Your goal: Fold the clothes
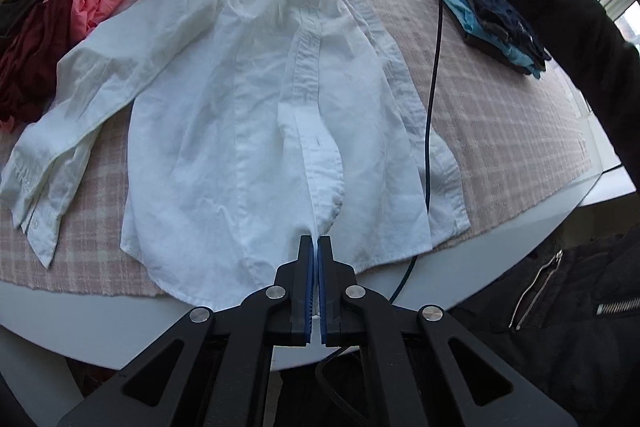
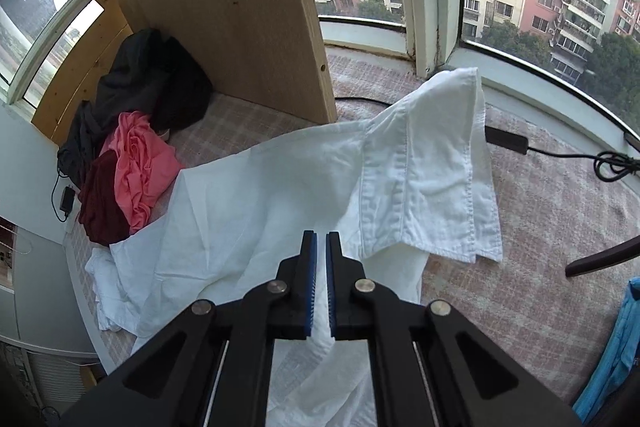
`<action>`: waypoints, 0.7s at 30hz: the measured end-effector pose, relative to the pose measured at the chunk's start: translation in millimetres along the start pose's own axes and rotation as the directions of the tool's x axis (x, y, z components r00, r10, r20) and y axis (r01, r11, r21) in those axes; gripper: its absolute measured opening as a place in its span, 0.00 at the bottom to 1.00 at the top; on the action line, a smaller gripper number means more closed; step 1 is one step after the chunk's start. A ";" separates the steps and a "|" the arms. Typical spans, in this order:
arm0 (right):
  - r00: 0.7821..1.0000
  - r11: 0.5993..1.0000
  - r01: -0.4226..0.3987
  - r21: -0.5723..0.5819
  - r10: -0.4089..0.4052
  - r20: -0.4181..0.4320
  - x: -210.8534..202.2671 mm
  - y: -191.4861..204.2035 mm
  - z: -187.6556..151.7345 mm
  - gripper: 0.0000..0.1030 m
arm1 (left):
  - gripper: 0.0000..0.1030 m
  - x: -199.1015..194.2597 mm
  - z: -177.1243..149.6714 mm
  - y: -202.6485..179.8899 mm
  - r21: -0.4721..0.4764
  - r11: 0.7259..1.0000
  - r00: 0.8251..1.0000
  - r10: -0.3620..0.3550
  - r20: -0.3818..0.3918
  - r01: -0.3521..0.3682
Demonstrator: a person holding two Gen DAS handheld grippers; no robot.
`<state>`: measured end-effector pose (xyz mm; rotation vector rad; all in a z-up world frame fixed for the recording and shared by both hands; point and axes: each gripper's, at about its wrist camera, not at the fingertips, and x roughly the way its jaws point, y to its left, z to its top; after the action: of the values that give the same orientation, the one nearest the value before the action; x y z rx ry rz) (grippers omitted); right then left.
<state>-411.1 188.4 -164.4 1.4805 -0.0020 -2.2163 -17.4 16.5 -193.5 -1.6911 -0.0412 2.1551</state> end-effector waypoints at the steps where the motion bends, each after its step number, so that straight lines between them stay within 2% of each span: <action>1: 1.000 1.000 0.019 -0.001 -0.019 0.011 -0.9 -1.0 3.8 0.05 | 0.01 1.1 5.5 -0.5 0.007 1.000 1.000 -0.022 0.005 0.022; 3: 0.997 0.997 0.072 -0.014 -0.072 0.025 -0.9 -1.6 8.5 0.05 | 0.01 5.9 12.6 -1.6 0.031 0.999 1.000 -0.025 0.004 0.025; 7: 0.994 0.996 0.045 -0.083 -0.053 -0.100 7.0 6.9 -17.2 0.10 | 0.01 14.4 6.3 2.4 0.024 0.999 0.999 -0.037 -0.035 0.038; 9: 0.990 0.994 -0.003 -0.106 -0.012 -0.137 2.3 12.9 -43.4 0.27 | 0.01 9.9 0.6 1.5 0.039 0.998 0.998 -0.047 -0.033 0.048; 10: 0.989 0.993 -0.031 -0.113 0.015 -0.146 -1.2 15.1 -56.5 0.32 | 0.01 6.4 -2.1 1.8 0.043 0.998 0.998 -0.054 -0.031 0.055; 11: 0.987 0.991 -0.057 -0.118 0.038 -0.153 -4.4 16.7 -68.6 0.43 | 0.01 2.5 -3.9 3.7 0.038 0.998 0.998 -0.052 -0.030 0.053; 12: 0.987 0.993 -0.057 -0.105 0.040 -0.155 -4.4 13.2 -73.2 0.46 | 0.01 -0.3 -4.8 5.7 0.037 0.998 0.998 -0.047 -0.028 0.048; 13: 0.987 0.994 -0.053 -0.095 0.038 -0.157 -4.1 9.8 -77.3 0.46 | 0.01 -2.5 -5.1 8.2 0.034 0.998 0.999 -0.043 -0.025 0.044; 15: 0.989 0.994 0.010 -0.106 -0.026 -0.146 4.5 4.6 -75.7 0.46 | 0.01 -5.3 -4.6 13.3 0.021 0.999 0.999 -0.028 -0.024 0.028; 18: 0.989 0.996 0.009 -0.085 -0.021 -0.147 28.5 -0.7 -63.1 0.46 | 0.01 -5.1 -2.8 17.4 0.008 1.000 1.000 -0.008 -0.028 0.008; 21: 0.978 0.991 0.064 -0.120 -0.086 -0.191 60.1 0.2 -54.7 0.46 | 0.01 -0.8 -0.8 16.9 0.017 0.999 0.999 0.032 -0.041 -0.032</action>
<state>-381.7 179.1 -239.7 1.6517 0.2434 -2.0810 -21.4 0.5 -197.4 -1.7382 0.0146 2.1368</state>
